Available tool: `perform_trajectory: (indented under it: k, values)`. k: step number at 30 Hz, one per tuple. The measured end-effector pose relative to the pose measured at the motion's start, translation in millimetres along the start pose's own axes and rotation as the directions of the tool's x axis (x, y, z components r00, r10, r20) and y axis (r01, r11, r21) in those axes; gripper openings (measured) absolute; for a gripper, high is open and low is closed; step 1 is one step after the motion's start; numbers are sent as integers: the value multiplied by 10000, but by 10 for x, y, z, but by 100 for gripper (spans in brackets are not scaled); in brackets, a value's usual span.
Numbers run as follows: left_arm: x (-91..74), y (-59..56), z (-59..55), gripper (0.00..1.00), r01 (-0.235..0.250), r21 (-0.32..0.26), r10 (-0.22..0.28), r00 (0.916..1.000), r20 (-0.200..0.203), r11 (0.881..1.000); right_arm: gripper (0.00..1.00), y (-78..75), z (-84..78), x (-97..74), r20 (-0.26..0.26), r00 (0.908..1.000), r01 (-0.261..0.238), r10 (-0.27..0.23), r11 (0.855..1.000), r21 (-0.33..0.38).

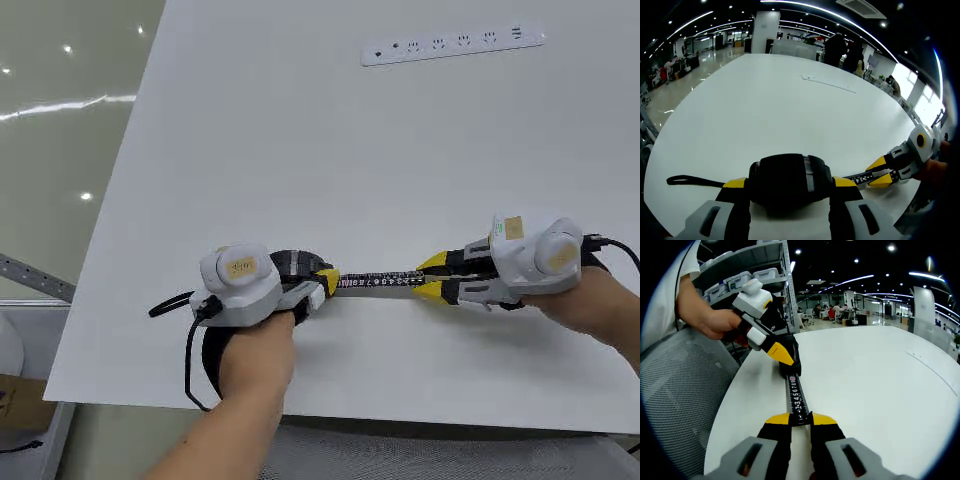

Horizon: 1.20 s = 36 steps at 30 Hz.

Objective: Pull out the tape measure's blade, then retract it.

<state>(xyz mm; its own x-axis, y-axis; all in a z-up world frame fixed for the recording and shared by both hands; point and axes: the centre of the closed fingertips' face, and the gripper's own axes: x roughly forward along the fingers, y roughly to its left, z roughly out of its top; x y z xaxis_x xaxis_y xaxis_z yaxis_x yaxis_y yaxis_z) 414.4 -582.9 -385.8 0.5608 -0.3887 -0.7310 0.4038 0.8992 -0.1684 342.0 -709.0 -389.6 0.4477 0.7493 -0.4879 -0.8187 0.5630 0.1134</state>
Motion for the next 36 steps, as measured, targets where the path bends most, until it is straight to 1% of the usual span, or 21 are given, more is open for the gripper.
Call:
perform_trajectory:
  k: [10,17,24,28,30,33,36]
  values:
    - [-6,-1,0,61,40,-21,-40,10000,-22,10000,12,45,57,142,-5,9998,-189,189,9998,106]
    - [-5,1,-3,61,75,-66,-75,10000,-10,10000,12,27,71,226,85,9998,-174,172,9997,171]
    - [-1,9,2,61,104,-126,-105,9999,-33,9999,12,5,78,354,188,9996,-231,226,9994,248]
    - [2,14,4,61,122,-157,-123,9999,-21,9998,12,24,109,415,195,9995,-235,229,9993,276]
    - [3,16,3,61,123,-162,-124,9999,-35,9998,12,5,121,445,209,9995,-241,235,9993,277]
    - [4,20,4,61,131,-207,-132,9999,-24,9997,12,29,159,499,229,9994,-247,240,9993,273]
    - [4,24,5,61,158,-237,-159,9999,-19,9996,12,33,161,533,210,9994,-264,258,9993,255]
